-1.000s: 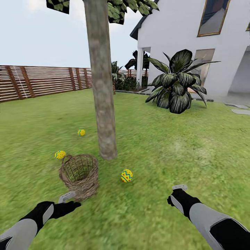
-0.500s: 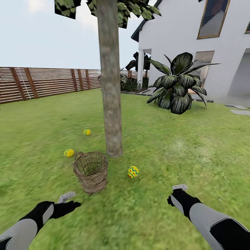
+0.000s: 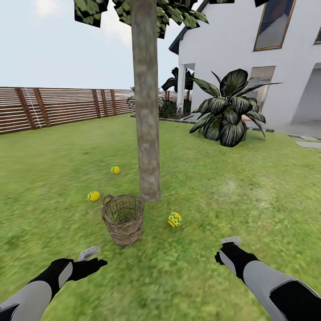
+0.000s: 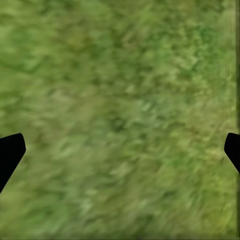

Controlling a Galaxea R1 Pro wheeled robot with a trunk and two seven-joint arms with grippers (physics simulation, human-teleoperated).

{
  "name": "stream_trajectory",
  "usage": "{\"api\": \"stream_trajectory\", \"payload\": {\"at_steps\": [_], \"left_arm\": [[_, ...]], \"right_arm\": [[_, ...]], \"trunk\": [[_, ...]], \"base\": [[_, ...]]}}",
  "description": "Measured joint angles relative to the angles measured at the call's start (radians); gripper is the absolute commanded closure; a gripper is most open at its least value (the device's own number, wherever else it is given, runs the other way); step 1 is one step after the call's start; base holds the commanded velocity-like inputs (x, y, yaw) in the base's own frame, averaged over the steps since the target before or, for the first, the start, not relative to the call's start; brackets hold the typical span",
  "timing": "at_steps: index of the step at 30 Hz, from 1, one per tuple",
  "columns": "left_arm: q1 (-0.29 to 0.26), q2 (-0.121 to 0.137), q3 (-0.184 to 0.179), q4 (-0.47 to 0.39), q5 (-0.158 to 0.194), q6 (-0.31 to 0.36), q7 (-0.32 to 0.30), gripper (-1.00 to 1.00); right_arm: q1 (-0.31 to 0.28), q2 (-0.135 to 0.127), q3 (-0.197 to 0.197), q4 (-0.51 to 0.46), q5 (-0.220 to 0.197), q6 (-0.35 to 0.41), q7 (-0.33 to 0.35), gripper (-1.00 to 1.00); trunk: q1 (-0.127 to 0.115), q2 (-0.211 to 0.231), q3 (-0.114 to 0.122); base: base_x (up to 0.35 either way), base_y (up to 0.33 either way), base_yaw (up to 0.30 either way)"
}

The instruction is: Take the three Easter eggs out of the wicker basket on the lawn in the garden, then place them on the lawn next to a single tree (choose any tree) so that all three eggs are next to the same tree and none are left in the basket.

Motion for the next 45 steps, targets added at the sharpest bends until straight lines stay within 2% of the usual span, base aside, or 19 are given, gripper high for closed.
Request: {"api": "stream_trajectory", "payload": {"at_steps": [8,14,17,19,20,22,26,31,33,37,39,41,45], "left_arm": [[0.0,-0.013,-0.002,0.035,-0.004,0.001,0.0,-1.0],[0.0,-0.011,-0.004,0.073,-0.004,-0.002,0.001,-1.0],[0.0,-0.009,-0.004,0.109,-0.005,-0.009,0.025,-1.0],[0.0,-0.009,-0.003,0.141,-0.004,-0.02,0.06,-1.0],[0.0,-0.008,-0.003,0.163,-0.004,-0.034,0.08,-1.0],[0.0,-0.01,-0.003,0.201,-0.004,-0.056,0.094,-1.0],[0.003,-0.03,-0.006,0.264,-0.005,-0.093,0.104,-1.0],[0.073,-0.038,-0.005,0.276,-0.003,-0.109,0.136,-1.0],[0.101,-0.04,-0.004,0.276,-0.002,-0.11,0.167,-1.0],[0.159,-0.038,-0.003,0.275,0.0,-0.115,0.185,-1.0],[0.191,-0.038,-0.002,0.275,0.0,-0.148,0.189,-1.0],[0.201,-0.036,-0.002,0.276,0.0,-0.176,0.194,-1.0],[0.221,-0.026,0.001,0.275,0.009,-0.201,0.302,-1.0]], "right_arm": [[0.0,0.002,0.0,0.0,0.0,0.0,0.0,-1.0],[0.0,0.004,-0.001,-0.008,-0.008,0.001,0.005,-1.0],[0.0,0.027,-0.001,0.013,-0.009,-0.002,0.036,-1.0],[0.0,0.034,-0.001,0.078,-0.008,-0.04,0.064,-1.0],[0.0,0.038,-0.001,0.128,-0.006,-0.097,0.086,-1.0],[0.001,0.041,0.0,0.177,-0.004,-0.152,0.101,-1.0],[0.001,0.044,0.0,0.238,-0.004,-0.193,0.111,-1.0],[0.057,0.048,-0.001,0.252,-0.002,-0.203,0.114,-1.0],[0.085,0.045,-0.001,0.253,-0.002,-0.203,0.115,-1.0],[0.139,0.038,-0.001,0.253,0.0,-0.207,0.116,-1.0],[0.166,0.036,0.0,0.253,0.001,-0.212,0.126,-1.0],[0.177,0.036,0.0,0.253,0.001,-0.212,0.144,-1.0],[0.209,0.03,0.0,0.254,0.004,-0.213,0.187,-1.0]], "trunk": [[-0.031,0.056,0.025],[-0.054,0.098,0.044],[-0.065,0.119,0.053],[-0.073,0.133,0.059],[-0.077,0.14,0.063],[-0.084,0.154,0.069],[-0.1,0.182,0.081],[-0.119,0.217,0.097],[-0.127,0.231,0.103],[-0.142,0.259,0.116],[-0.15,0.273,0.122],[-0.157,0.287,0.128],[-0.173,0.315,0.141]], "base": [[0.0,0.0,0.0],[0.0,0.0,0.0],[0.0,0.0,0.0],[0.0,0.0,0.0],[0.0,0.0,0.0],[0.0,0.0,0.0],[0.0,0.0,0.0],[0.0,0.0,0.0],[0.0,0.0,0.0],[0.0,0.0,0.0],[0.0,0.0,0.0],[0.0,0.0,0.0],[0.0,0.0,0.0]]}}
